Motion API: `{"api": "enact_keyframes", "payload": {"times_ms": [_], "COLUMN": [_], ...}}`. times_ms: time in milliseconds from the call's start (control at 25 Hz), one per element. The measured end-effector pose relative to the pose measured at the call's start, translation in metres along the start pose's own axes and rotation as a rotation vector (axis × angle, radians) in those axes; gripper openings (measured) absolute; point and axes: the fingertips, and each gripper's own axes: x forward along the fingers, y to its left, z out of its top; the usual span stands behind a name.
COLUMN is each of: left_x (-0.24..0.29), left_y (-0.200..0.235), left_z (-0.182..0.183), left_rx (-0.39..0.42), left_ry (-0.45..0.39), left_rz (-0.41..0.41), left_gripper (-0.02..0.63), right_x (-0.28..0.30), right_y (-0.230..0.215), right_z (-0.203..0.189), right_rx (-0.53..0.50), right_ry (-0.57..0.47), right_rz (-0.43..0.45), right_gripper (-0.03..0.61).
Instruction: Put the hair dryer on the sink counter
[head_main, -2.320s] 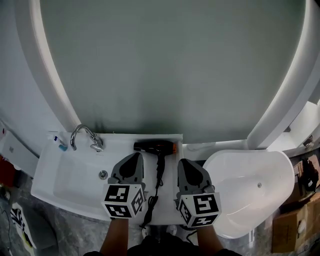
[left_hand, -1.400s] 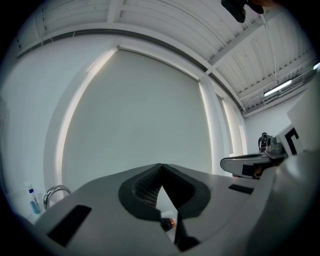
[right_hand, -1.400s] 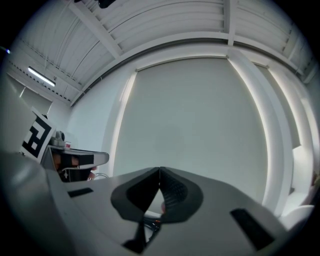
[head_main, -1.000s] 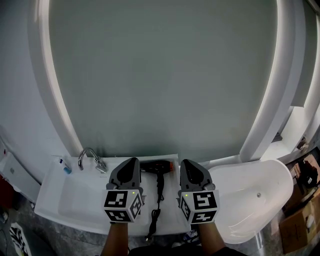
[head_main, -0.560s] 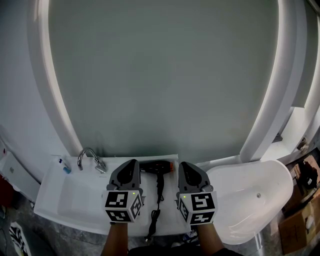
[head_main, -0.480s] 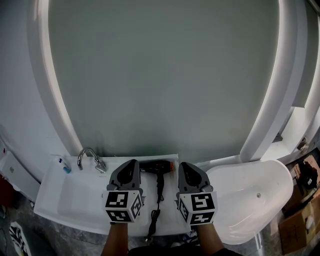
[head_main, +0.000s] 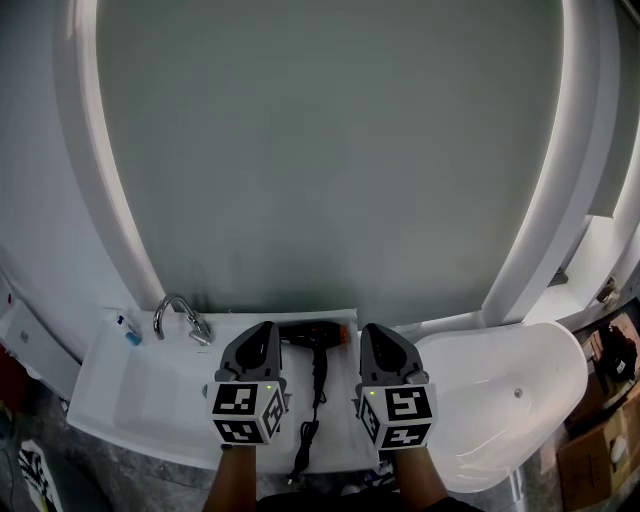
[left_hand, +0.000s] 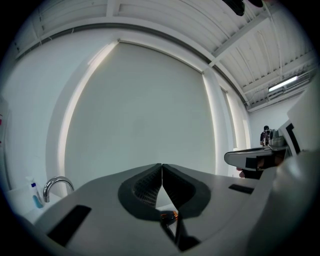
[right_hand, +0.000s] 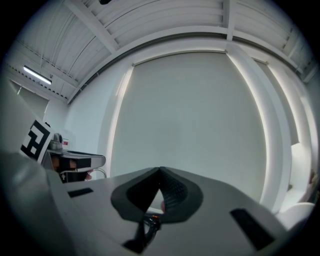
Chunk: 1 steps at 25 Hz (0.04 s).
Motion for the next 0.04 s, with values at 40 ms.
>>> {"api": "enact_keyframes", "payload": {"times_ms": [40], "left_x": [0.0011], "left_y": [0.0003], "left_z": [-0.001], "left_rx": [-0.002], "left_ry": [0.003], "left_rz": [0.002], "left_gripper": [0.009], "right_x": [0.0009], "right_y": [-0.0014], "right_z": [0.0001], "right_rx": [0.0], "right_ry": [-0.001], "right_rz": [-0.001], "right_gripper": [0.021]}}
